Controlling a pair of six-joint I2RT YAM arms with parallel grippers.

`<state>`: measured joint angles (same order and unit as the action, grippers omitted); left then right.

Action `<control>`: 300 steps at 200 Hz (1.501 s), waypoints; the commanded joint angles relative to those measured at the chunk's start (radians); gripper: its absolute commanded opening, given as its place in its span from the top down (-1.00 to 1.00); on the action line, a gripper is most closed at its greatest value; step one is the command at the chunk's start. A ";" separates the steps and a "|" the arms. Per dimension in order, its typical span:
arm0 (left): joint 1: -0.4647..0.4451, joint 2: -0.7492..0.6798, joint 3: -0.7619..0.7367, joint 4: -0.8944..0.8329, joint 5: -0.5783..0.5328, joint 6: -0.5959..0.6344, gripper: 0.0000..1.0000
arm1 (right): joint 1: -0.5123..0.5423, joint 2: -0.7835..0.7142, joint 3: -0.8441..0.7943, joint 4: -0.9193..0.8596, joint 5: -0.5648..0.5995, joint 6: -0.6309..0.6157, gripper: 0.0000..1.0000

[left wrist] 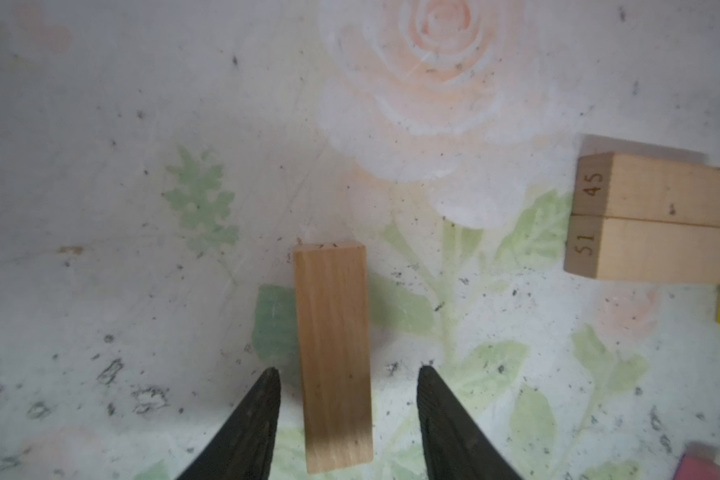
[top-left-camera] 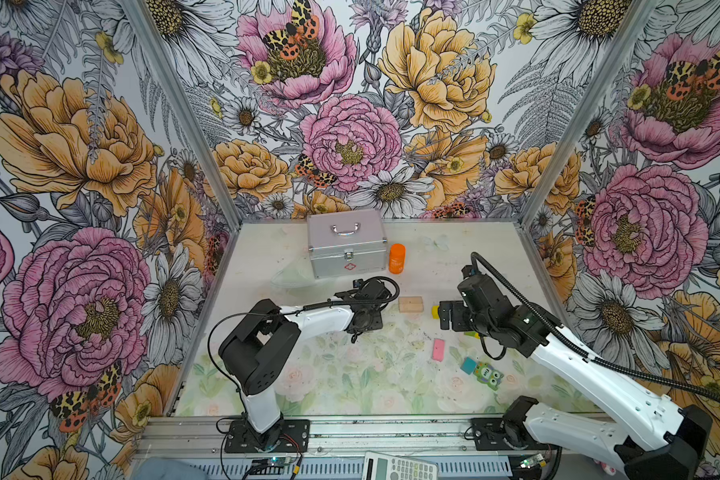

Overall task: Build the wood block tower
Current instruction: 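Carry the long wooden block toward the paired blocks with the left gripper, then lower the long block across the paired blocks with the left gripper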

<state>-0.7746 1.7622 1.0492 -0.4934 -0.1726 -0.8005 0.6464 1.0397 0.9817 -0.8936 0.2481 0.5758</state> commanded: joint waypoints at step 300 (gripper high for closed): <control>-0.038 0.126 0.307 -0.102 0.005 0.078 0.53 | -0.036 -0.098 -0.072 0.016 -0.031 -0.004 -1.00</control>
<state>-0.7979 1.8481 1.2991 -0.5648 -0.1719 -0.7490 0.6231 0.9775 0.9188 -0.8890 0.2306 0.5758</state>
